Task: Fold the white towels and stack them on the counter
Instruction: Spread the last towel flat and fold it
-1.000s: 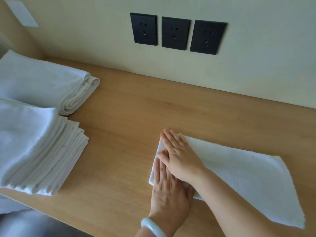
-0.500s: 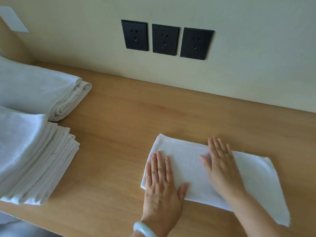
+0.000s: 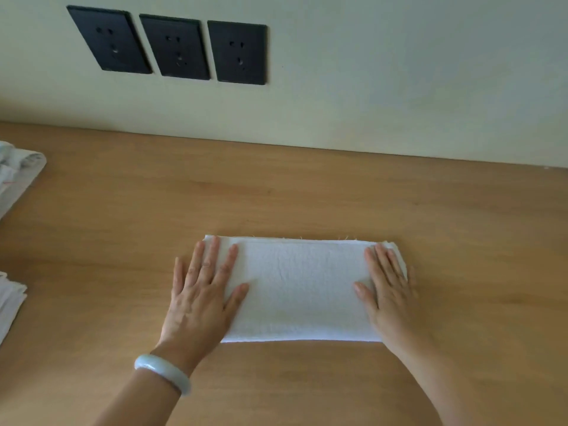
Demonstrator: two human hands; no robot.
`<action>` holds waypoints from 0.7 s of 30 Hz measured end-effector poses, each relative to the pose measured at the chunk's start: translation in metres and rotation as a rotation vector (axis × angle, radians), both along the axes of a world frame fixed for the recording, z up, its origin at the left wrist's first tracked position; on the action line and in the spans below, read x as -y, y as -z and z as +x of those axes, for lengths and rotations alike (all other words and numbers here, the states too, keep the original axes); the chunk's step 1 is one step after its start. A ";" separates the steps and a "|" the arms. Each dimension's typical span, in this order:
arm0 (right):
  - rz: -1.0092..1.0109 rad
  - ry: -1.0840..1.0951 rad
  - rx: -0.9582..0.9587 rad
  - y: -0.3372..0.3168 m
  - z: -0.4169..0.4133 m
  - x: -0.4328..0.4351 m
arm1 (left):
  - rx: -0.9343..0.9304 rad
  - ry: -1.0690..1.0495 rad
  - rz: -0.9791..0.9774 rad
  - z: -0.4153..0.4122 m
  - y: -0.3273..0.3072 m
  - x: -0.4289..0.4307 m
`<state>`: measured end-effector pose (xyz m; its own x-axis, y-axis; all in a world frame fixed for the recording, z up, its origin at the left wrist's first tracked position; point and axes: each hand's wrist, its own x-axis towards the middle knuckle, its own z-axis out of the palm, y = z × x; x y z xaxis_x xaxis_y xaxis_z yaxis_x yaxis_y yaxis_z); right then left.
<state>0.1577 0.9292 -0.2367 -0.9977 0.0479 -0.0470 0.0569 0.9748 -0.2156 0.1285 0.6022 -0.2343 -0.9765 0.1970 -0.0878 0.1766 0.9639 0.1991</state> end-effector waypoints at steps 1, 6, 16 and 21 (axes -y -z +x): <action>-0.058 0.023 -0.011 -0.004 0.000 0.000 | 0.013 -0.009 0.025 0.000 -0.003 -0.002; -0.269 0.452 -0.006 -0.041 -0.004 -0.009 | 0.136 -0.331 0.143 0.000 -0.039 -0.007; -0.744 0.808 0.494 -0.071 -0.030 -0.028 | 0.657 -0.865 0.564 -0.012 -0.080 0.001; -0.847 0.671 0.467 -0.074 -0.041 -0.021 | 0.703 -0.900 0.683 -0.016 -0.080 -0.003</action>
